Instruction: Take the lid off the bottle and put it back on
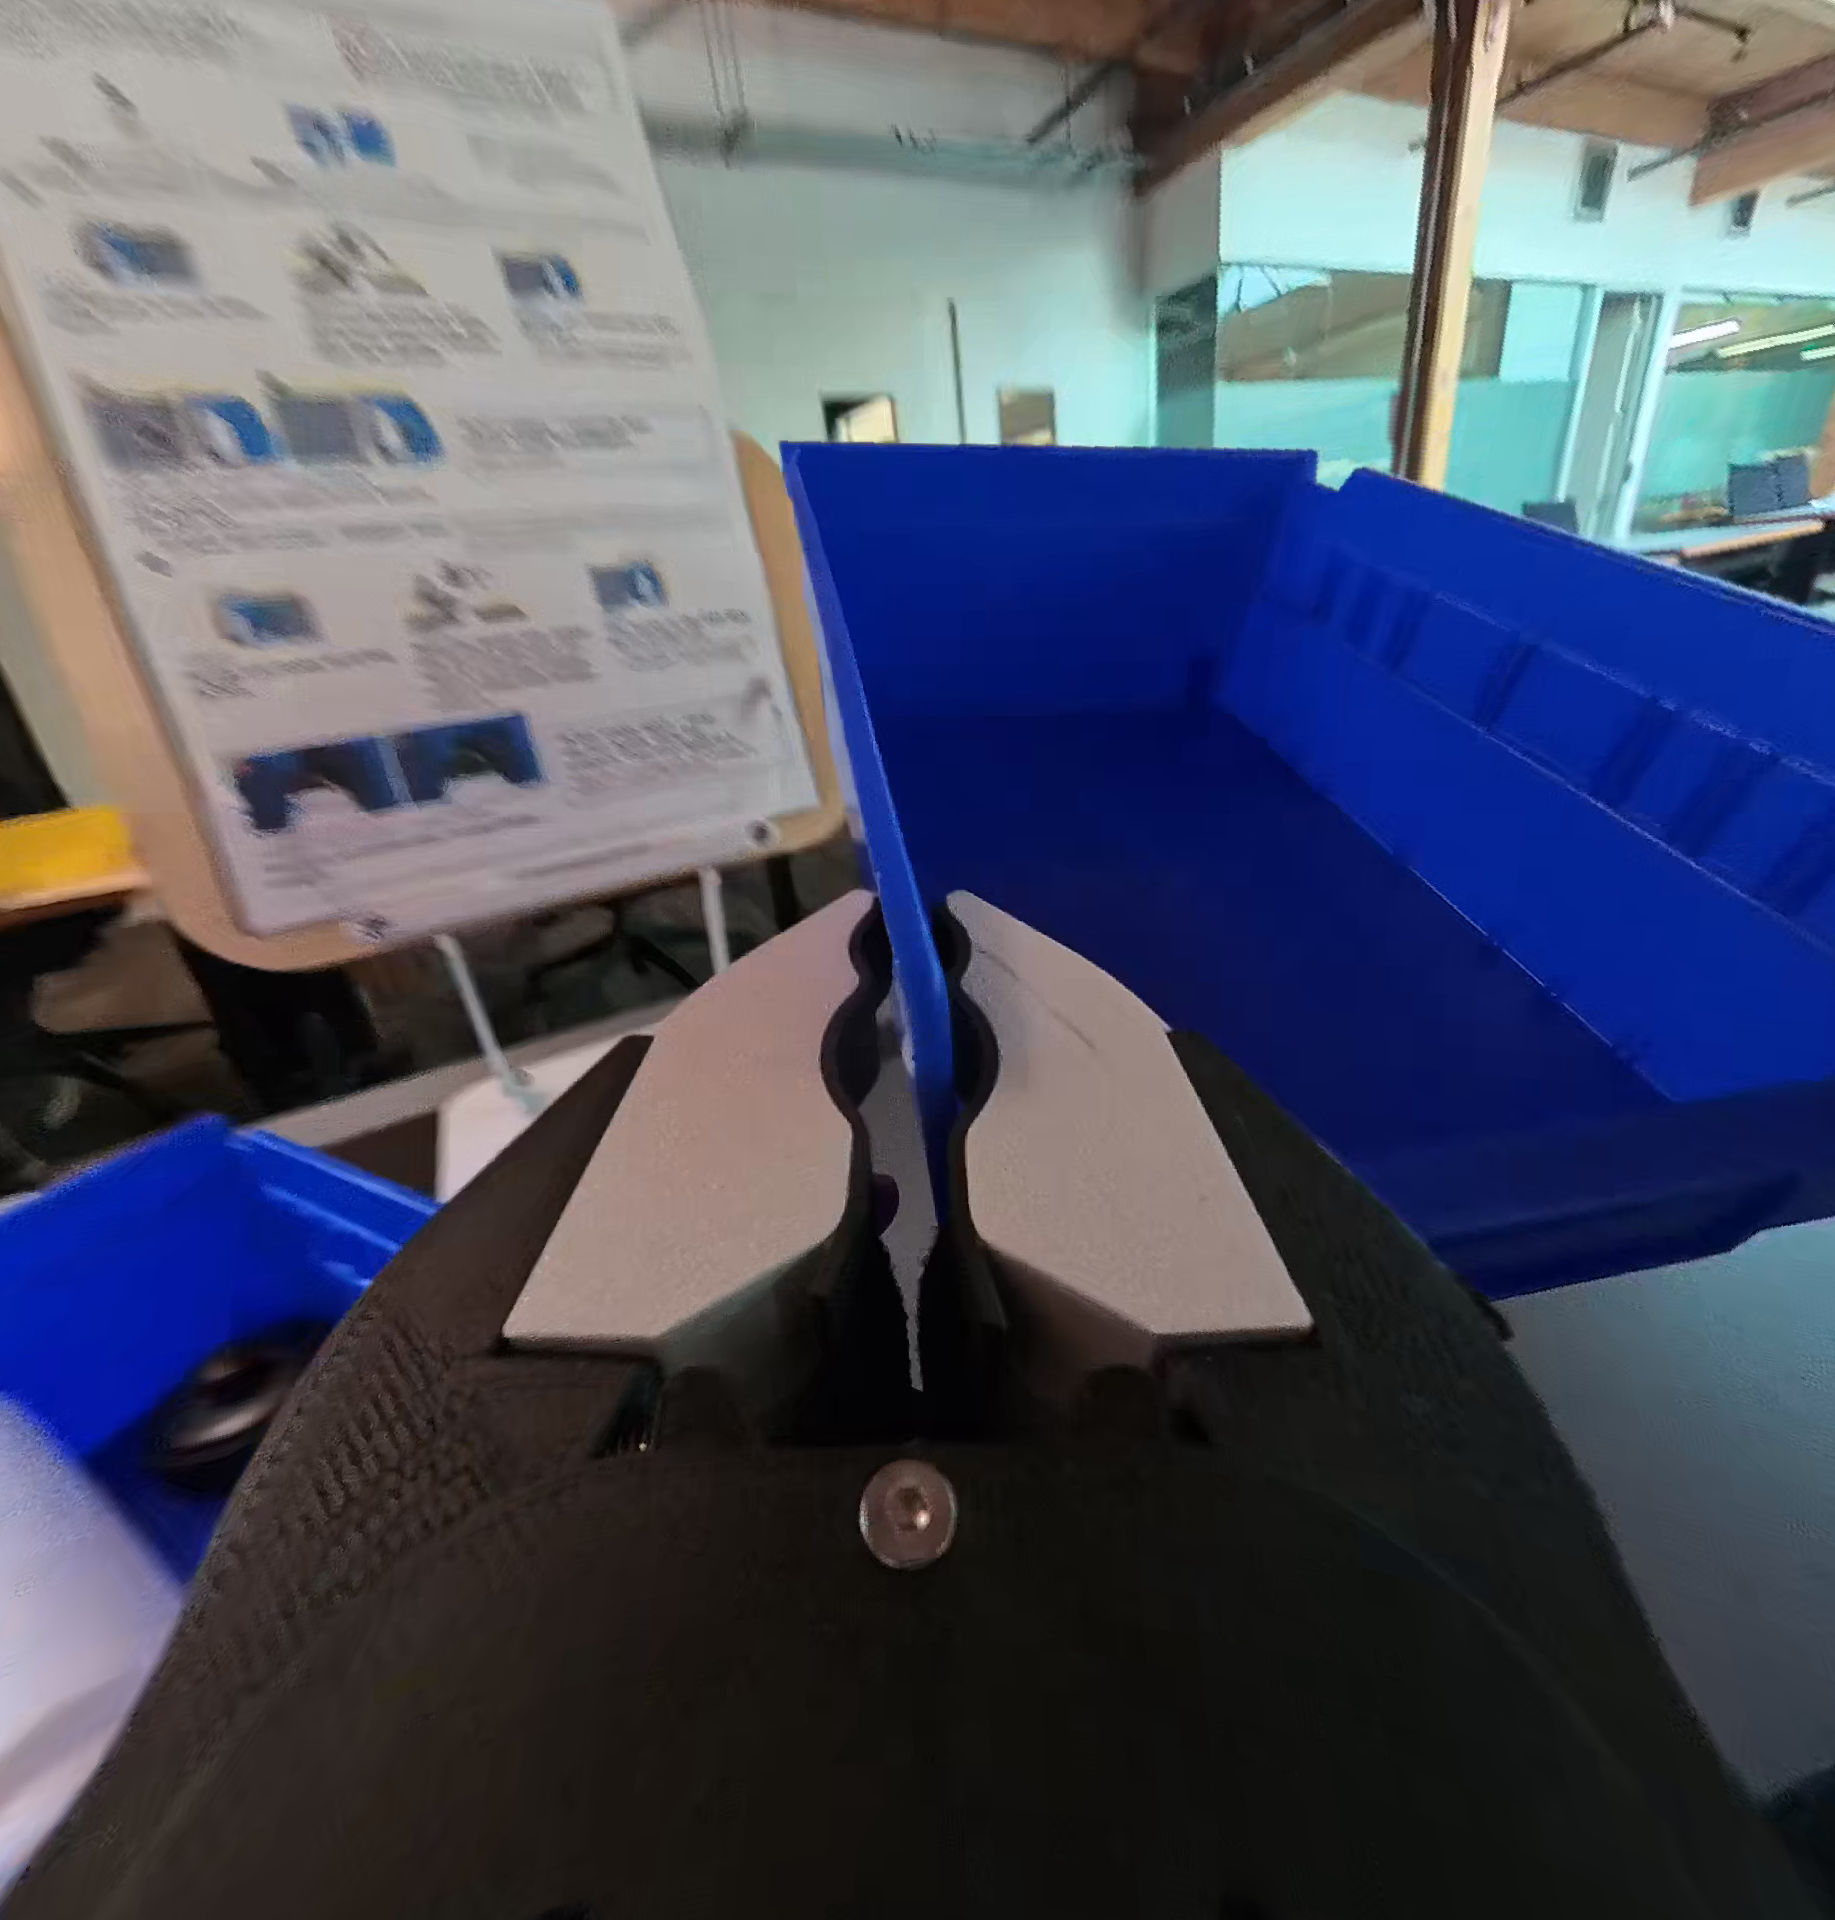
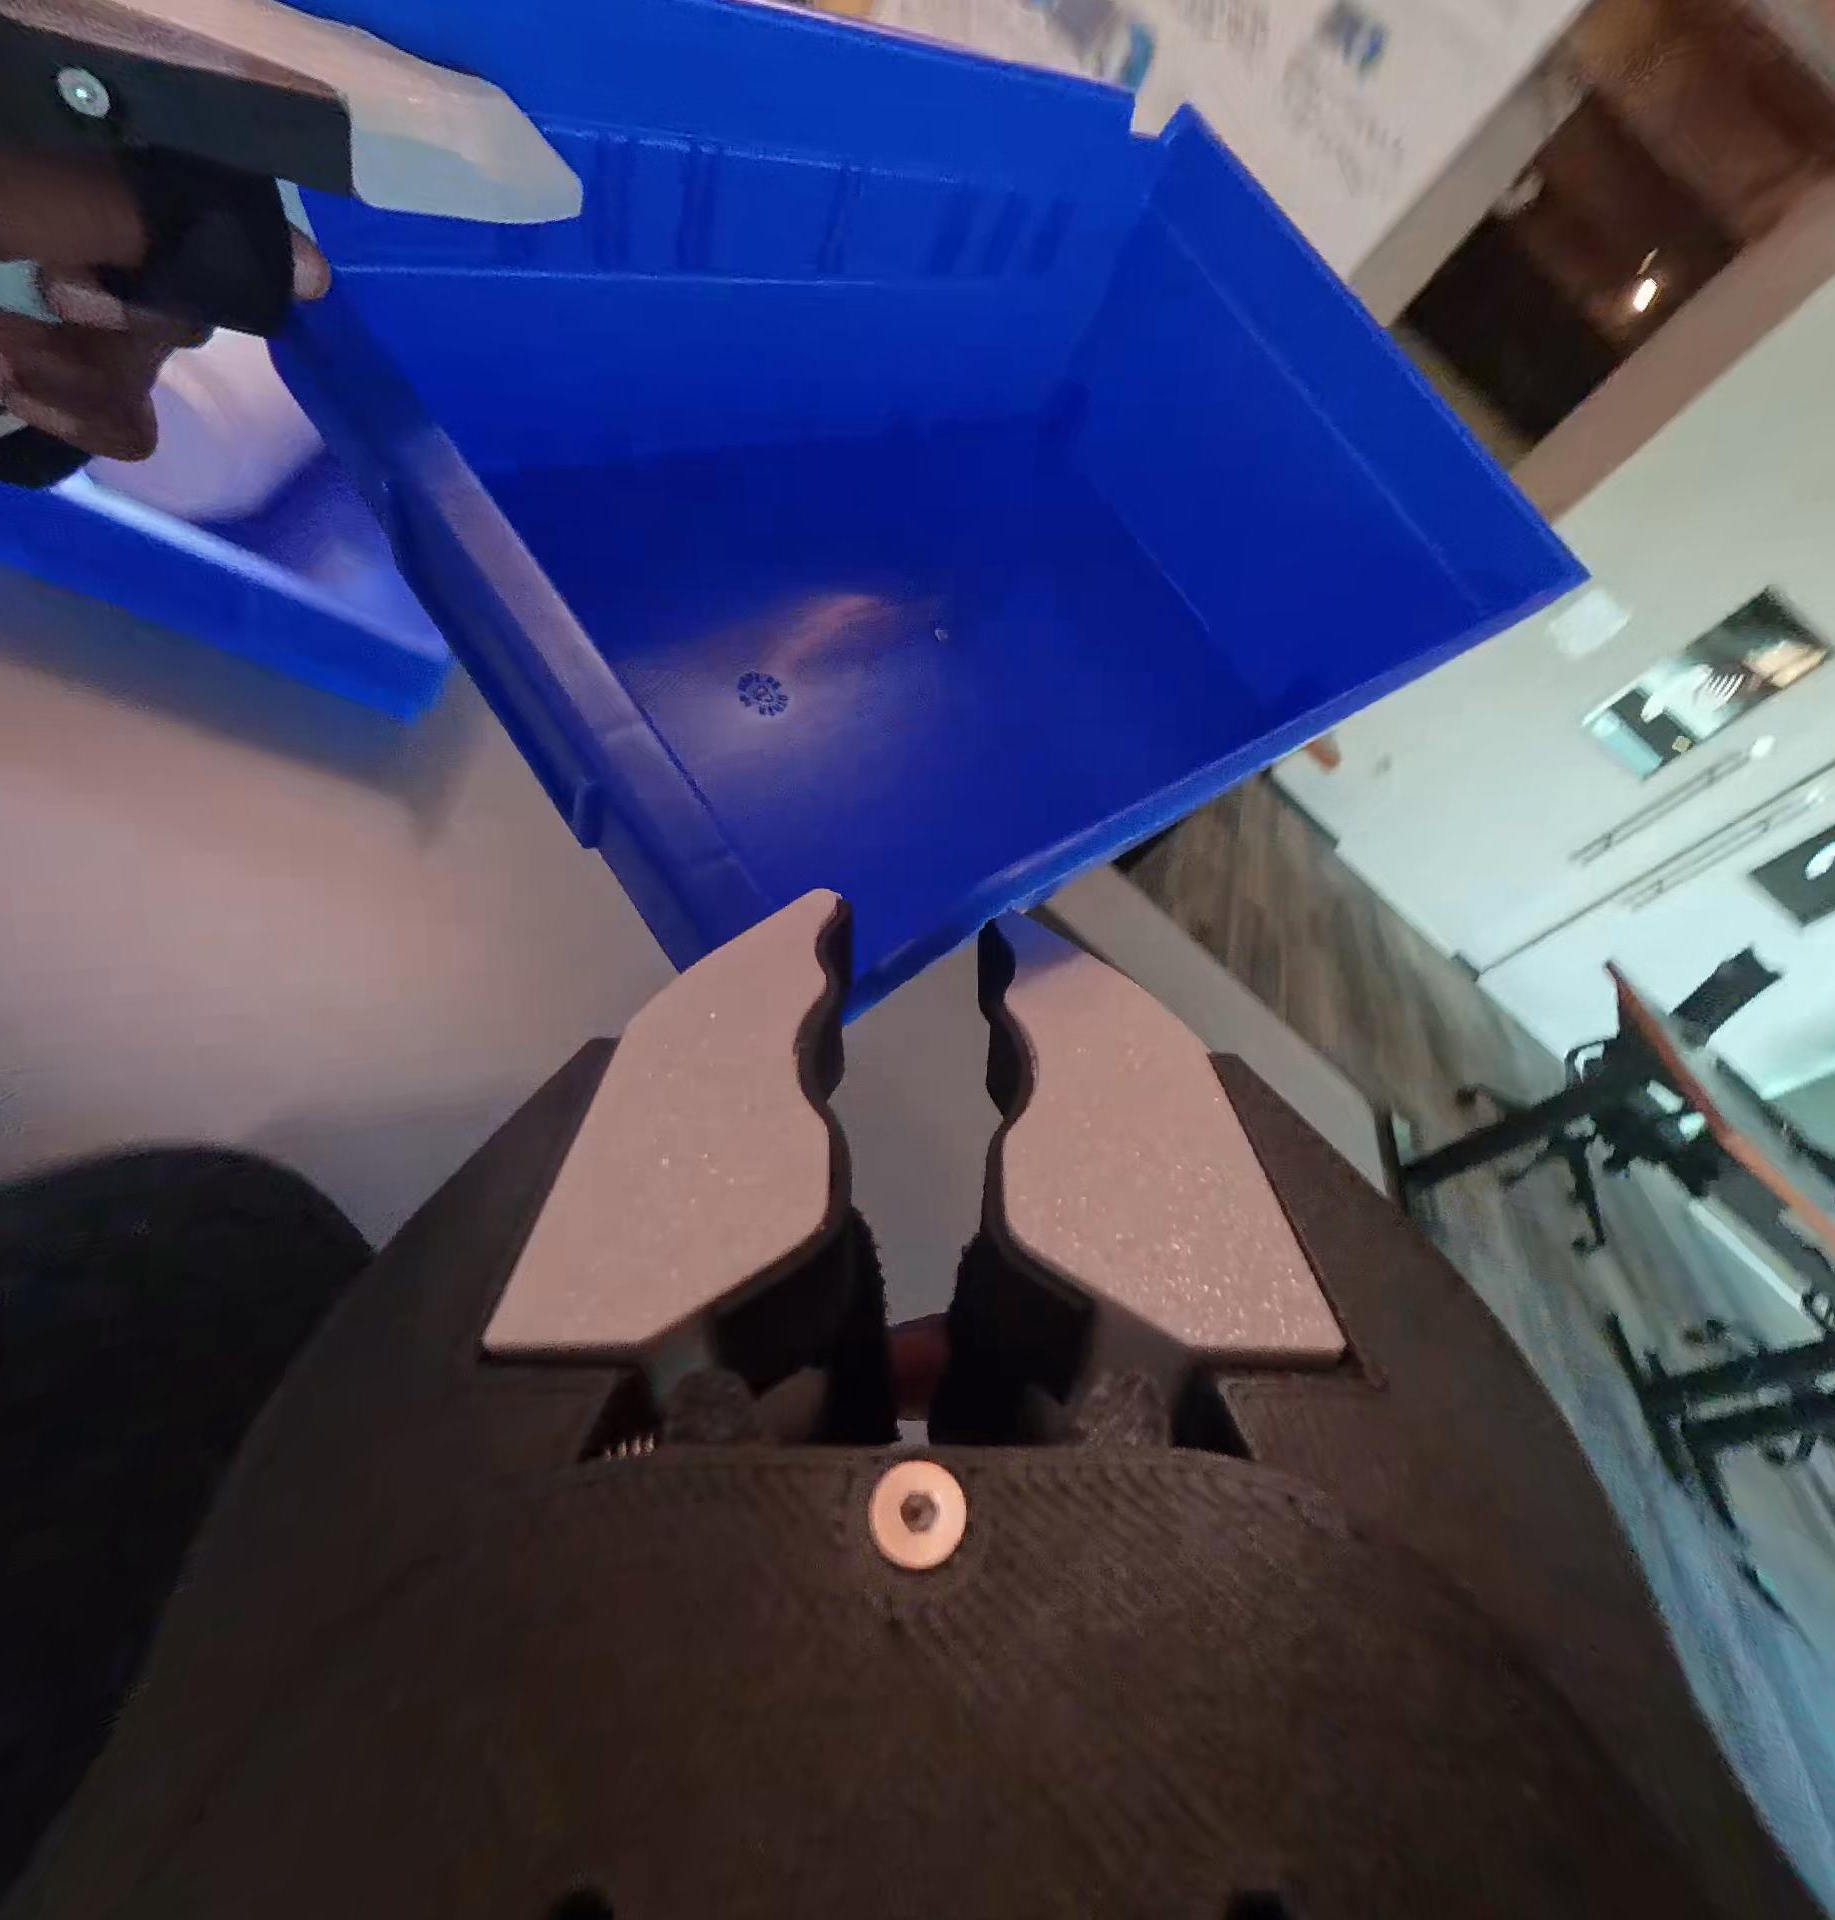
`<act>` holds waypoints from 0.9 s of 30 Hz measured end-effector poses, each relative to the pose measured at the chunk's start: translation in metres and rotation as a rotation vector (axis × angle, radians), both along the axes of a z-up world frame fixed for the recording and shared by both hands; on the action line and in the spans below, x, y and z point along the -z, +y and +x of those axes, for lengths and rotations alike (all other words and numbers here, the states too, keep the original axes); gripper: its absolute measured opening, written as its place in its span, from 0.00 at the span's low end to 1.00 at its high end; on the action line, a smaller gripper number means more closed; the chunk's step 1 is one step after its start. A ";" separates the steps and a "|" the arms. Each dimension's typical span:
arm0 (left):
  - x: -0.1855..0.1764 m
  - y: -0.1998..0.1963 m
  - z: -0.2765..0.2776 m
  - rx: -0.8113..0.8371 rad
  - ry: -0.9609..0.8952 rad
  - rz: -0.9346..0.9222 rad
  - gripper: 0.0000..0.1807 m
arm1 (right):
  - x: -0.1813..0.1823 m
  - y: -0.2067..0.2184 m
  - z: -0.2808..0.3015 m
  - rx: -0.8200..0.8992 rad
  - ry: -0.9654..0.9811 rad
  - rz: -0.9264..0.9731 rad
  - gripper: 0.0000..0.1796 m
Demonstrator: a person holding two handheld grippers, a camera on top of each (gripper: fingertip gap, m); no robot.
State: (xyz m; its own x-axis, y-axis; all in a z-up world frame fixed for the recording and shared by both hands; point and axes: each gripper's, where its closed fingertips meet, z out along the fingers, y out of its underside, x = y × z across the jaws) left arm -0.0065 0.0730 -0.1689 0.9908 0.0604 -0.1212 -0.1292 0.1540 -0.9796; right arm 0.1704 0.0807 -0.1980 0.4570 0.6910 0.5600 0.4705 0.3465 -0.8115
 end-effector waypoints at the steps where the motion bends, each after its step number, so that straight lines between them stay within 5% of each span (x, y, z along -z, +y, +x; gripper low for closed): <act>1: 0.012 0.016 0.012 0.017 -0.021 -0.041 0.04 | 0.008 0.013 0.014 0.017 -0.022 -0.040 0.13; 7: 0.088 0.067 0.068 0.054 -0.079 -0.209 0.07 | 0.083 0.069 0.071 0.101 -0.111 -0.320 0.12; 13: 0.143 0.078 0.096 0.134 -0.069 -0.319 0.12 | 0.128 0.087 0.098 0.179 -0.254 -0.391 0.12; 18: 0.159 0.064 0.130 0.428 0.120 -0.422 0.34 | 0.136 0.098 0.123 0.277 -0.305 -0.391 0.11; 20: 0.154 0.050 0.125 0.470 0.184 -0.461 0.44 | 0.128 0.093 0.124 0.237 -0.250 -0.407 0.19; 24: 0.128 0.013 0.068 0.334 0.439 -0.480 0.45 | 0.079 0.079 0.108 0.131 -0.119 -0.239 0.37; 27: 0.134 -0.025 -0.008 0.095 0.624 -0.584 0.40 | 0.070 0.046 0.069 -0.084 -0.209 -0.060 0.38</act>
State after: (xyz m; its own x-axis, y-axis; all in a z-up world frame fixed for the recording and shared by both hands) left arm -0.0143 0.0476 -0.3034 0.7305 -0.2608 -0.6311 -0.6823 -0.3154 -0.6595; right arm 0.2398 0.1267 -0.2682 0.2747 0.7568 0.5931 0.6019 0.3456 -0.7199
